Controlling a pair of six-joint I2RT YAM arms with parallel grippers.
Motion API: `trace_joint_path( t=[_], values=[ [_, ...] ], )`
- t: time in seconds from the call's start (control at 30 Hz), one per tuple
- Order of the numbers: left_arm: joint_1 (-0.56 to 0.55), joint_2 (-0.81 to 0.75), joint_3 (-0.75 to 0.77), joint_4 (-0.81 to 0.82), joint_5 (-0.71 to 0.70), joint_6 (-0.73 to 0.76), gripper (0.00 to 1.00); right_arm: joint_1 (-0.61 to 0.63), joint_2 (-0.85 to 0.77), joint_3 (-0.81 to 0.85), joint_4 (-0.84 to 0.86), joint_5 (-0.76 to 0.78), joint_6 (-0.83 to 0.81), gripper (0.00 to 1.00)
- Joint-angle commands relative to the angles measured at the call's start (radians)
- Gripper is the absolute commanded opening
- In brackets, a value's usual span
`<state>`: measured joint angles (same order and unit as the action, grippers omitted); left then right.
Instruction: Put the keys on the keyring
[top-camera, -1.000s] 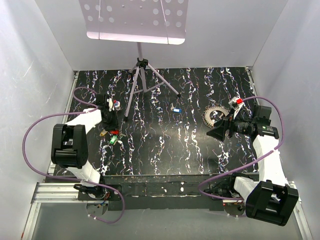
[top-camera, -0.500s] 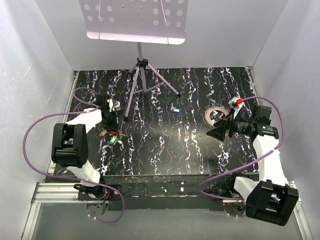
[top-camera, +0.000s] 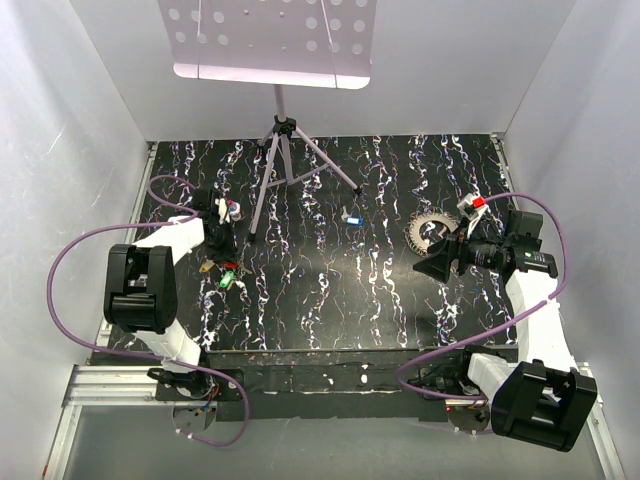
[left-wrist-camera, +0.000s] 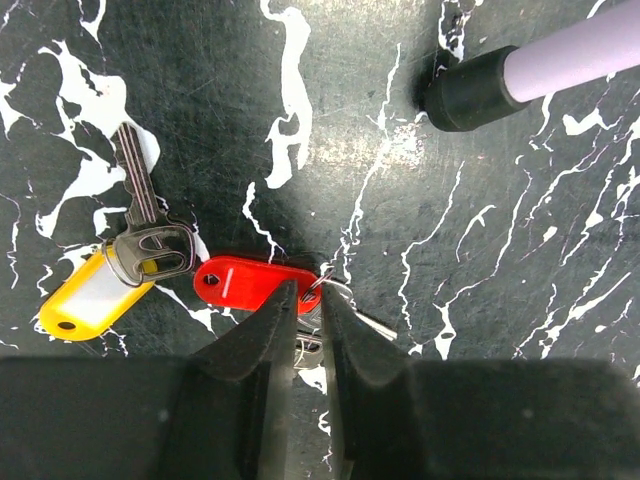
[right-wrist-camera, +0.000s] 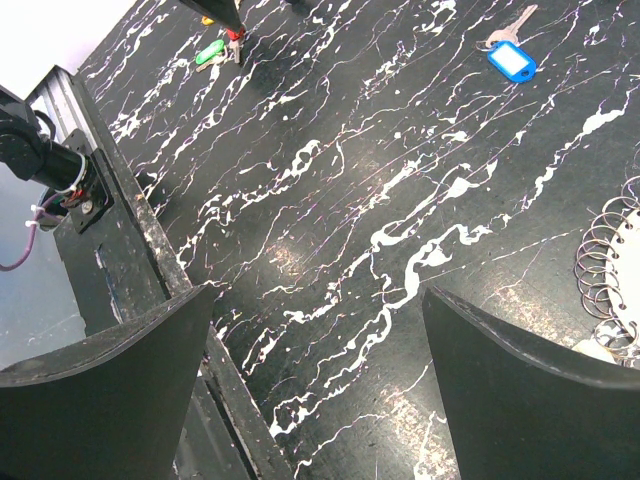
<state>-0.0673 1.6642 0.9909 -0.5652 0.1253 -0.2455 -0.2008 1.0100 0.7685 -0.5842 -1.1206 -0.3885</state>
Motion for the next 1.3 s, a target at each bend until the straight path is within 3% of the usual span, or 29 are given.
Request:
trace_joint_path(
  t=[0.0, 0.27, 0.8, 0.93, 1.27],
  values=[
    [0.003, -0.003, 0.029, 0.004, 0.017, 0.008, 0.2, 0.001, -0.001, 0.003, 0.011, -0.002, 0.002, 0.94],
    [0.003, -0.001, 0.035, 0.005, 0.013, 0.011, 0.24, 0.001, 0.002, 0.002, 0.009, -0.005, 0.002, 0.94],
    [0.003, 0.003, 0.034, 0.007, 0.033, 0.014, 0.11, 0.001, 0.002, 0.005, 0.004, -0.007, 0.0, 0.94],
    [0.003, 0.005, 0.032, 0.005, 0.03, 0.018, 0.0, 0.001, 0.002, 0.005, 0.004, -0.007, 0.0, 0.94],
    [0.001, -0.044, 0.017, 0.016, 0.068, 0.04, 0.0, 0.001, -0.001, 0.009, -0.002, -0.007, -0.003, 0.94]
  ],
)
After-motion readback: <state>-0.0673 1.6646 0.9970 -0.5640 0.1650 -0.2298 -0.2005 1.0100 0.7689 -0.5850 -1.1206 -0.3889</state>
